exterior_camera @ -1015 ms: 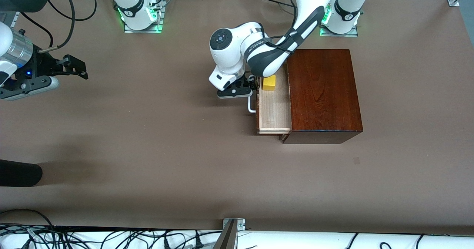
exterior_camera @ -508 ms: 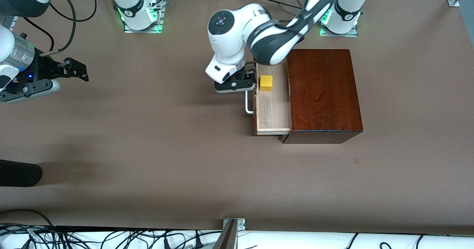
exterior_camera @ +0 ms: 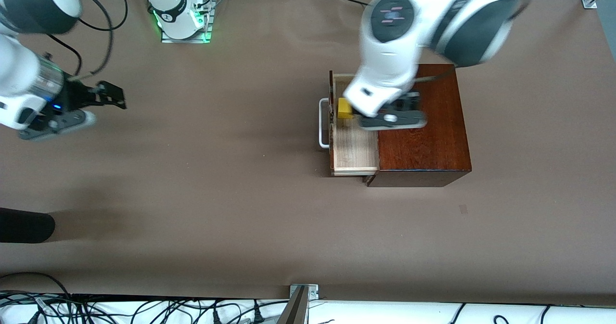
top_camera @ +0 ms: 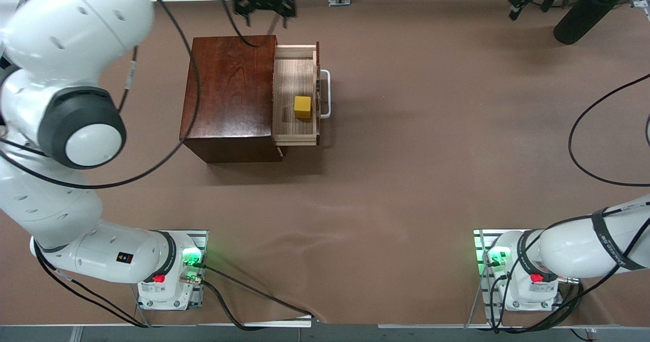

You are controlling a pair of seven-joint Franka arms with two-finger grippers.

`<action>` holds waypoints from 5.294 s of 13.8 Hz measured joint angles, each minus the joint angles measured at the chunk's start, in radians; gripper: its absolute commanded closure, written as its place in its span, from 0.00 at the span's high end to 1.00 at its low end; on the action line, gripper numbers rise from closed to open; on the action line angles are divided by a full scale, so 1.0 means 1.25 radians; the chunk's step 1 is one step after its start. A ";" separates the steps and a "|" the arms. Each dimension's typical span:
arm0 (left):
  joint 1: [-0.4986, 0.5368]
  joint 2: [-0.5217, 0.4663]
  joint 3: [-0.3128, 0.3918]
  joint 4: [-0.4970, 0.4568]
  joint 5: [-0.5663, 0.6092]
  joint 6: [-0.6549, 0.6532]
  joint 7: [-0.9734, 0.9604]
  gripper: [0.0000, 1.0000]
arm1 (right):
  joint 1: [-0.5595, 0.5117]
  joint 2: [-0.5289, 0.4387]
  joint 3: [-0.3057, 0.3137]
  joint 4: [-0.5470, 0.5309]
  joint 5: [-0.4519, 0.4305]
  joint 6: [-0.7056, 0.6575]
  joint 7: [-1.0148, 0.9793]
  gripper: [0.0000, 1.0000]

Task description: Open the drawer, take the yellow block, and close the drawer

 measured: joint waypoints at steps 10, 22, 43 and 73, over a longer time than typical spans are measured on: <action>0.123 -0.245 0.284 -0.292 -0.179 0.271 0.353 1.00 | 0.364 0.063 0.089 0.085 0.017 0.030 -0.075 1.00; 0.139 -0.363 0.304 -0.379 -0.179 0.146 0.408 1.00 | 0.649 0.405 0.090 0.363 -0.059 0.166 -0.105 1.00; 0.139 -0.363 0.300 -0.379 -0.179 0.146 0.408 1.00 | 0.675 0.534 0.075 0.397 -0.179 0.261 -0.151 1.00; 0.105 -0.354 0.203 -0.379 -0.184 0.089 0.594 1.00 | 0.141 0.313 0.055 0.498 -0.031 -0.027 -0.133 0.00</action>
